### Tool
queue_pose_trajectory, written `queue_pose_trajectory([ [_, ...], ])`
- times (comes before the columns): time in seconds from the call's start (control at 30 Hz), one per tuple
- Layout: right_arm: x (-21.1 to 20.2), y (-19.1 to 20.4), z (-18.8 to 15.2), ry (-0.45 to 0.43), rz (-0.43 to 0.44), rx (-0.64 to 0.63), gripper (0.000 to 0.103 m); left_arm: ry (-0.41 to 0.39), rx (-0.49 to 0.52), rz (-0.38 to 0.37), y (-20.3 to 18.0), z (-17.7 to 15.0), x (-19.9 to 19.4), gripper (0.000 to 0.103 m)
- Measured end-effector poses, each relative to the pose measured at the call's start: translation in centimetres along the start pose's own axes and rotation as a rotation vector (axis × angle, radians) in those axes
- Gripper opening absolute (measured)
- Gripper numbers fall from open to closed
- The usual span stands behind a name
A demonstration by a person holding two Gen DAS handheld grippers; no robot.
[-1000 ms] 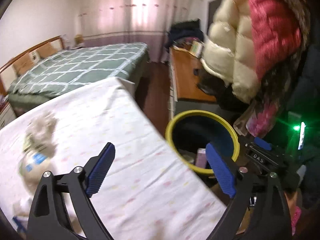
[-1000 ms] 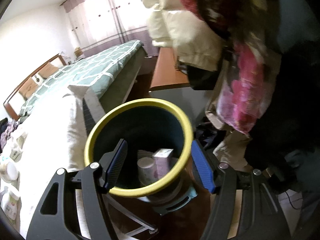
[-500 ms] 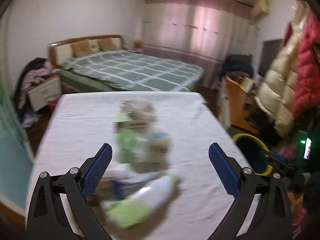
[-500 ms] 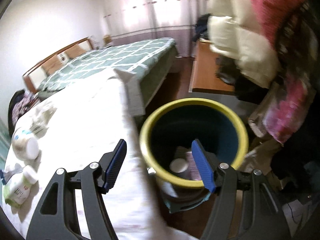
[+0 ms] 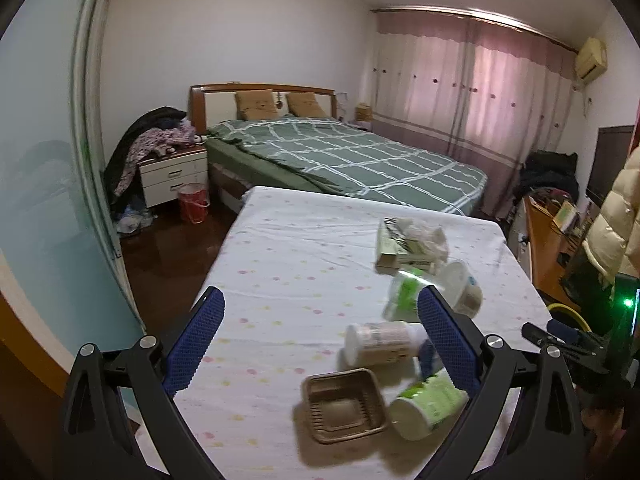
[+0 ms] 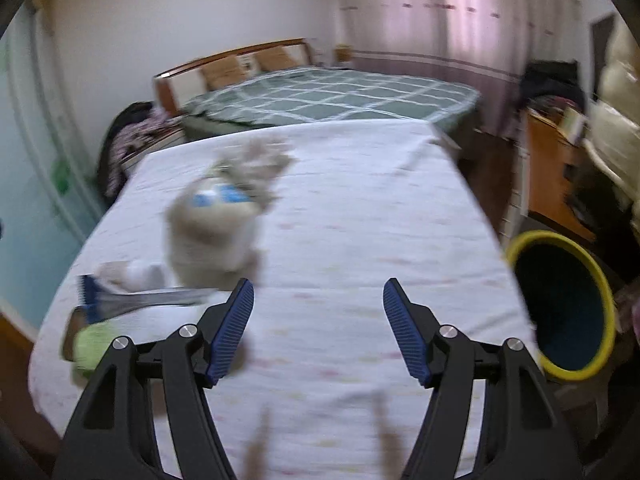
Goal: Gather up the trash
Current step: 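Move both grippers back over the table toward the remaining trash, then close the right gripper on the blue-capped tube beside the bottle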
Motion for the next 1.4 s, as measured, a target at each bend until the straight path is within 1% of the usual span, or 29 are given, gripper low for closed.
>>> queue_pose_trajectory([
  [0.23,-0.9,7.9,-0.9,0.007,0.127,-0.131,0.064,-0.027,-0.013,0.055,2.0,0.2,-0.8,0.096],
  [0.43,-1.5,13.3,-1.6,0.005,0.193,-0.225,0.064,-0.029,-0.024,0.068,2.9,-0.2,-1.5,0.096],
  [0.53,-1.2,15.3,-1.9,0.004,0.196,-0.257,0.064,-0.025,-0.022,0.059,2.8,-0.5,-1.4,0.096],
  [0.6,-0.8,15.9,-2.1,0.002,0.175,-0.277,0.064,-0.023,-0.020,0.051,2.7,-0.6,-1.2,0.096],
  [0.67,0.2,16.0,-2.1,0.000,0.136,-0.298,0.064,-0.021,-0.021,0.044,2.6,-0.8,-1.2,0.096],
  [0.8,1.7,16.1,-2.5,0.022,0.101,-0.320,0.063,-0.018,-0.027,0.037,2.5,-1.1,-1.2,0.096],
  [0.93,2.6,16.1,-2.8,0.045,0.097,-0.326,0.045,-0.017,-0.034,0.034,2.8,-1.1,-1.4,0.096],
  [0.97,2.7,16.1,-2.9,0.047,0.097,-0.325,0.036,-0.016,-0.035,0.034,2.8,-1.2,-1.4,0.096],
  [1.07,2.7,15.8,-2.8,0.052,0.106,-0.313,0.032,-0.015,-0.038,0.031,2.8,-1.3,-1.2,0.096],
  [1.2,1.8,15.2,-2.1,0.030,0.121,-0.286,0.028,-0.011,-0.042,0.030,2.8,-1.5,-1.2,0.096],
  [1.27,1.1,14.9,-1.7,0.010,0.128,-0.276,0.022,-0.011,-0.043,0.031,2.8,-1.5,-1.1,0.096],
  [1.3,0.7,14.7,-1.5,0.000,0.130,-0.272,0.013,-0.011,-0.043,0.031,2.8,-1.5,-1.1,0.096],
  [1.37,-0.1,14.4,-0.9,-0.017,0.145,-0.257,0.005,-0.012,-0.041,0.028,2.7,-1.5,-1.1,0.096],
  [1.4,-0.5,14.2,-0.7,-0.025,0.149,-0.251,0.004,-0.012,-0.041,0.028,2.7,-1.4,-1.2,0.096],
])
Point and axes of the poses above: each gripper's, at about its wrist camera, not at the fingertips, and x roughly the way its jaws point, y to its left, z to its top, the point moved 10 cm from there along x, roughly the way its jaws point, and after that the axes turned 5 degrees about x, right-handed, at the moved point
